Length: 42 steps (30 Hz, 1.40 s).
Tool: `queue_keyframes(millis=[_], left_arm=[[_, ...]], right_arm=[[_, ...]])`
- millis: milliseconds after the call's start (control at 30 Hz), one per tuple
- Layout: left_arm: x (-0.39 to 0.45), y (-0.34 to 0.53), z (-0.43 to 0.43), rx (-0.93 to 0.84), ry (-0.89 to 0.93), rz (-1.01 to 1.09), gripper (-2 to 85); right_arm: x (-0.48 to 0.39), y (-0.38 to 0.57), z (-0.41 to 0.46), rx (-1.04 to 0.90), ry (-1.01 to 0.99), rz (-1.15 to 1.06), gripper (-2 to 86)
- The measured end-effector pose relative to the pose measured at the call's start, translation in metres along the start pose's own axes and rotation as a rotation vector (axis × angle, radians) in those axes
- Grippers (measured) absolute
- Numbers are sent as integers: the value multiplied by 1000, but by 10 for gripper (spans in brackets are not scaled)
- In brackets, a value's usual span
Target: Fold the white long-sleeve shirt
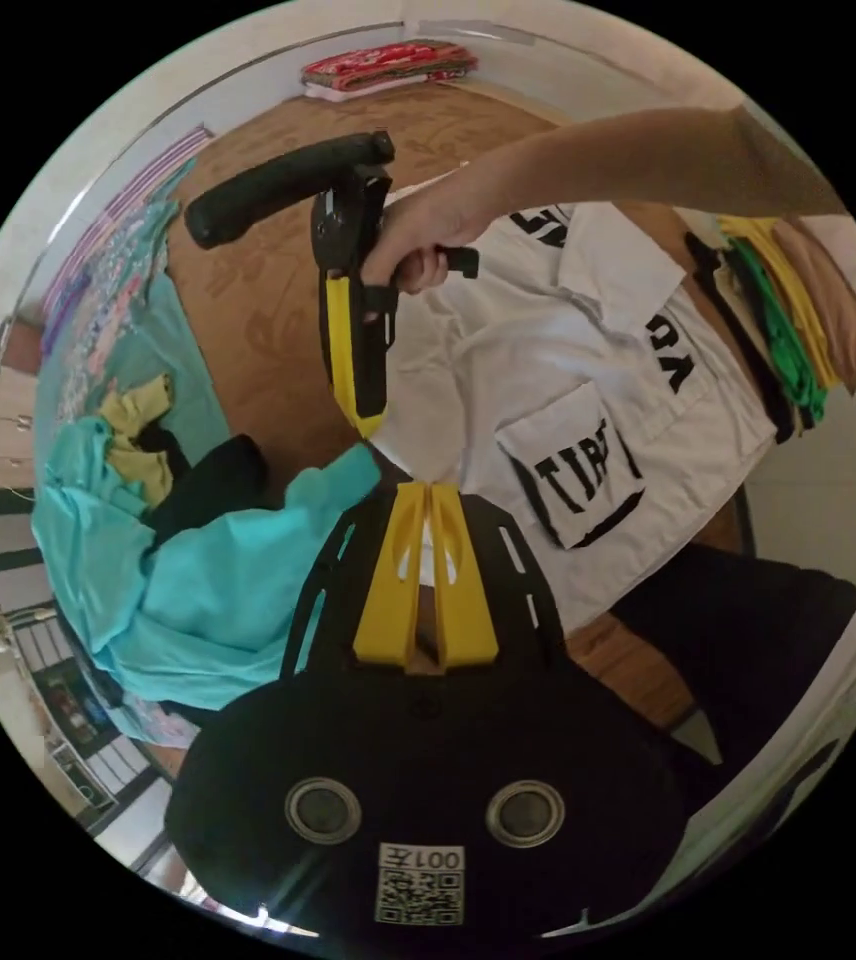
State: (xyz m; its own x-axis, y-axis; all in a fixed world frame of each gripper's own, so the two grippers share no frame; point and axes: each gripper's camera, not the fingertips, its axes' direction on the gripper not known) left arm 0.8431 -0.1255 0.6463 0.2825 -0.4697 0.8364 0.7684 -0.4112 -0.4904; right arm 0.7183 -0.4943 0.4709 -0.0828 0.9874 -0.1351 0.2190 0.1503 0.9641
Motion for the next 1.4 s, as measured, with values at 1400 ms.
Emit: queue_keyframes(millis=[1400], left_arm=[[-175,163,59,295,537,-556,-11]], right_arm=[[-142,89,-14,295,311,208,56]])
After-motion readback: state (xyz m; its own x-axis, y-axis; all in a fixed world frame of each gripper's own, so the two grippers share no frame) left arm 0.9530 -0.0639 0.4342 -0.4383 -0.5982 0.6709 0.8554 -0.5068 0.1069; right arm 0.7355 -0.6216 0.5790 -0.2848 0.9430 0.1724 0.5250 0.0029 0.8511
